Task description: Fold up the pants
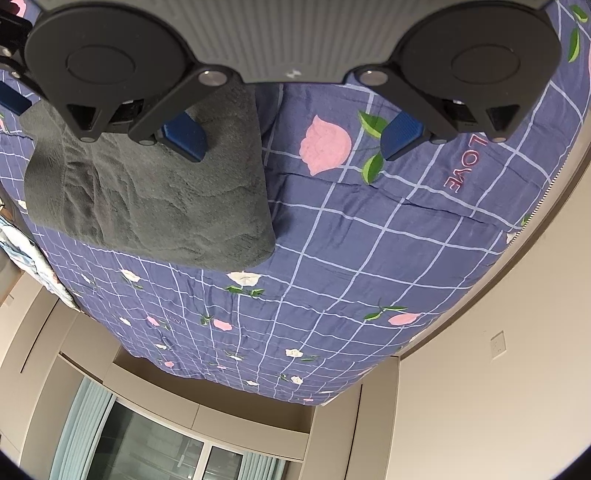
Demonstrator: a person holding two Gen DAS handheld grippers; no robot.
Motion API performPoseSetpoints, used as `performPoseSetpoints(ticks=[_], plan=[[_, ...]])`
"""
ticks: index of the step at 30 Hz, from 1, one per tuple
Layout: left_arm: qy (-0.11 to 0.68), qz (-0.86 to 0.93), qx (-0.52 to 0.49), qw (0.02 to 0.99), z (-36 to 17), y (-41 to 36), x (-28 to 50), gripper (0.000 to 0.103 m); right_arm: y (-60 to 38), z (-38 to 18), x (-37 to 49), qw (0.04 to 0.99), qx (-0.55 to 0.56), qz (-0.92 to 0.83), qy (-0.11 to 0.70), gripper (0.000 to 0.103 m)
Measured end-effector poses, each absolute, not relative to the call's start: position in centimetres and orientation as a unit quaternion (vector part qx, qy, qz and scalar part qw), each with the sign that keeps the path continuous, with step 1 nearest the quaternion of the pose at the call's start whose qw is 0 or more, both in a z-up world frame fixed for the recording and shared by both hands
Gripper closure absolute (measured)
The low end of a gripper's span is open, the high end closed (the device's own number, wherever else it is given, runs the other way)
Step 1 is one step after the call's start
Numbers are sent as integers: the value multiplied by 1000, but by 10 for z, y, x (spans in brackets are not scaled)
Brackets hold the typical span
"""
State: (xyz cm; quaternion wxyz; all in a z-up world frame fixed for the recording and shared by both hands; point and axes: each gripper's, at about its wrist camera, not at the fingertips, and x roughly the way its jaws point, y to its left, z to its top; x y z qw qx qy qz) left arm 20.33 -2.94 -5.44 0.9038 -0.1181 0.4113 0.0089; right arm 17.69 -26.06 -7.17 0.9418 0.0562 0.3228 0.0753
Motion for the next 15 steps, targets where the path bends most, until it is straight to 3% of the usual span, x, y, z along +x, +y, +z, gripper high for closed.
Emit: performPoseSetpoints(ticks=[15], plan=[[412, -2, -105, 905, -50, -38, 204, 1, -269, -74, 175, 945, 98, 59, 306, 11]])
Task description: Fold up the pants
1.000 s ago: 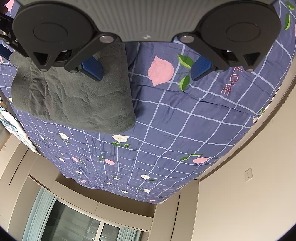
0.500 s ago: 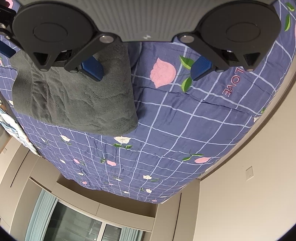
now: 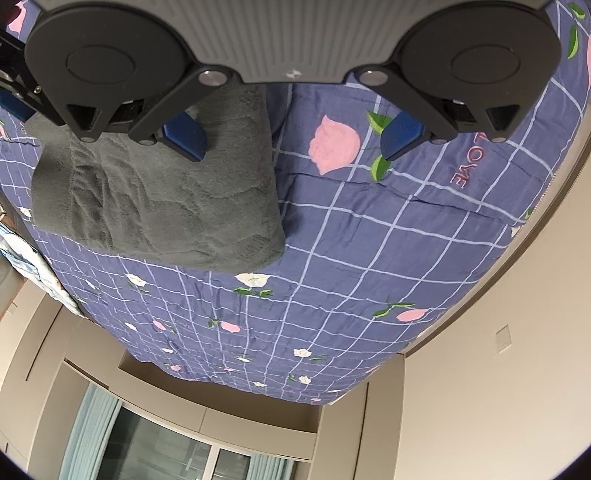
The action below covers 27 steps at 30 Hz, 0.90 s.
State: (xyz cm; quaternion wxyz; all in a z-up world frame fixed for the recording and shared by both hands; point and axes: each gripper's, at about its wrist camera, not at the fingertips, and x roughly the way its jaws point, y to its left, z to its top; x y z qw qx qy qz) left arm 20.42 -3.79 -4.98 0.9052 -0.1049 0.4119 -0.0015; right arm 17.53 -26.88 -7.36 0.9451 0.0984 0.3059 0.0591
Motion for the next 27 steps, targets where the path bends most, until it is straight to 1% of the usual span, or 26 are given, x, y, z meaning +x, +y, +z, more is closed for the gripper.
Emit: performPoseSetpoints(ticks=[3, 6, 10, 17, 21, 27], plan=[[413, -6, -100, 905, -50, -42, 205, 1, -269, -73, 172, 947, 105, 55, 299, 15], [414, -12, -97, 905, -50, -46, 205, 1, -268, -67, 169, 952, 103, 58, 283, 25], [417, -14, -94, 904, -50, -50, 204, 1, -268, -62, 171, 954, 105, 61, 275, 30], [418, -16, -87, 904, -49, -51, 206, 1, -272, -74, 171, 947, 120, 40, 296, 28], [419, -15, -80, 904, -47, -56, 208, 1, -269, -75, 170, 945, 114, 56, 300, 23], [422, -32, -60, 904, -42, -71, 211, 1, -262, -71, 168, 945, 121, 85, 293, 24]])
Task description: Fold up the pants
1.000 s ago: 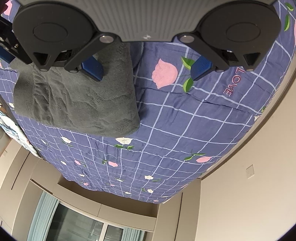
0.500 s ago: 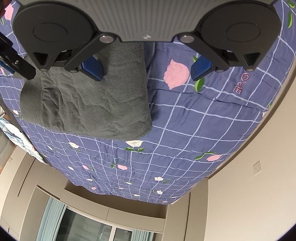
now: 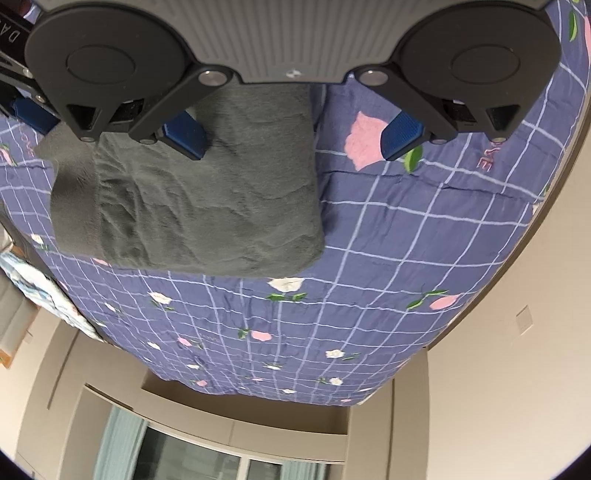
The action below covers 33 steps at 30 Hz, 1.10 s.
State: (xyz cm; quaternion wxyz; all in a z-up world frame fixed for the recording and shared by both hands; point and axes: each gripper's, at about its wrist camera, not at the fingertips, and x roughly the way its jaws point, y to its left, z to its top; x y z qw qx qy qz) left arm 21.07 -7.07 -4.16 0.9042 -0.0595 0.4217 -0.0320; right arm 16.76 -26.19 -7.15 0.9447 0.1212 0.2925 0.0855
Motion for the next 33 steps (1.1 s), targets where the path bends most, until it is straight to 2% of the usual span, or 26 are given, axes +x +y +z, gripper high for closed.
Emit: performPoseSetpoints(ticks=[8, 14, 16, 26, 27, 28, 33], plan=[[427, -44, -48, 902, -44, -84, 210, 1, -270, -73, 177, 944, 135, 73, 292, 35], [429, -42, -45, 901, -46, -85, 211, 1, -277, -76, 182, 943, 154, 50, 291, 55], [431, -43, -44, 900, -46, -85, 212, 1, -278, -75, 183, 944, 150, 41, 290, 67], [401, -26, -75, 913, -36, -58, 216, 1, -276, -71, 181, 952, 125, 42, 277, 78], [404, -18, -75, 911, -36, -55, 217, 1, -278, -70, 180, 954, 124, 38, 270, 92], [409, -10, -77, 909, -36, -52, 219, 1, -282, -68, 178, 957, 122, 29, 262, 95], [413, -12, -81, 907, -38, -51, 225, 1, -304, -57, 179, 961, 139, 29, 238, 94]])
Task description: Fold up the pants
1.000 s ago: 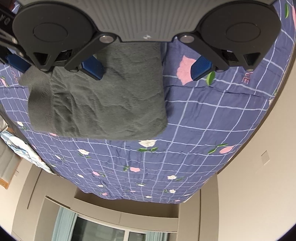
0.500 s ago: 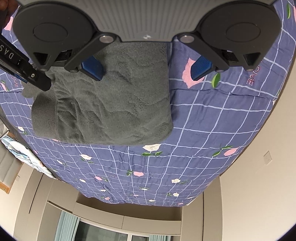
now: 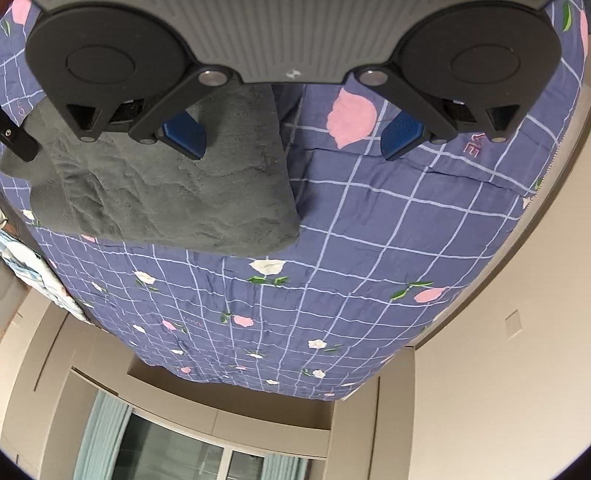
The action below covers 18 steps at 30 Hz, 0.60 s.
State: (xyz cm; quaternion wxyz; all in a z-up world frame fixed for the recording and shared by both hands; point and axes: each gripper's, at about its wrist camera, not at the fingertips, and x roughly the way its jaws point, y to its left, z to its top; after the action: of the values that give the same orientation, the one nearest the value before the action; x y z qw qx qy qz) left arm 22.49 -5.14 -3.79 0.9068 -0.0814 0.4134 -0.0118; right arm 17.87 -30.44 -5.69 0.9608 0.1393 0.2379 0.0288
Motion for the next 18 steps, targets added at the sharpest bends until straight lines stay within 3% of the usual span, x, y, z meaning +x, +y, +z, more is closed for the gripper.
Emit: performPoseSetpoints(ticks=[9, 11, 13, 18], plan=[[432, -13, -75, 899, -60, -59, 227, 0, -304, -88, 167, 949, 153, 20, 275, 90], [431, -10, -75, 899, -62, -60, 226, 0, -302, -83, 163, 952, 148, 26, 265, 82], [431, -11, -74, 899, -62, -61, 227, 0, -303, -76, 160, 958, 131, 21, 254, 61], [430, -13, -72, 900, -62, -64, 227, 0, -323, -76, 165, 956, 136, 1, 261, 35]])
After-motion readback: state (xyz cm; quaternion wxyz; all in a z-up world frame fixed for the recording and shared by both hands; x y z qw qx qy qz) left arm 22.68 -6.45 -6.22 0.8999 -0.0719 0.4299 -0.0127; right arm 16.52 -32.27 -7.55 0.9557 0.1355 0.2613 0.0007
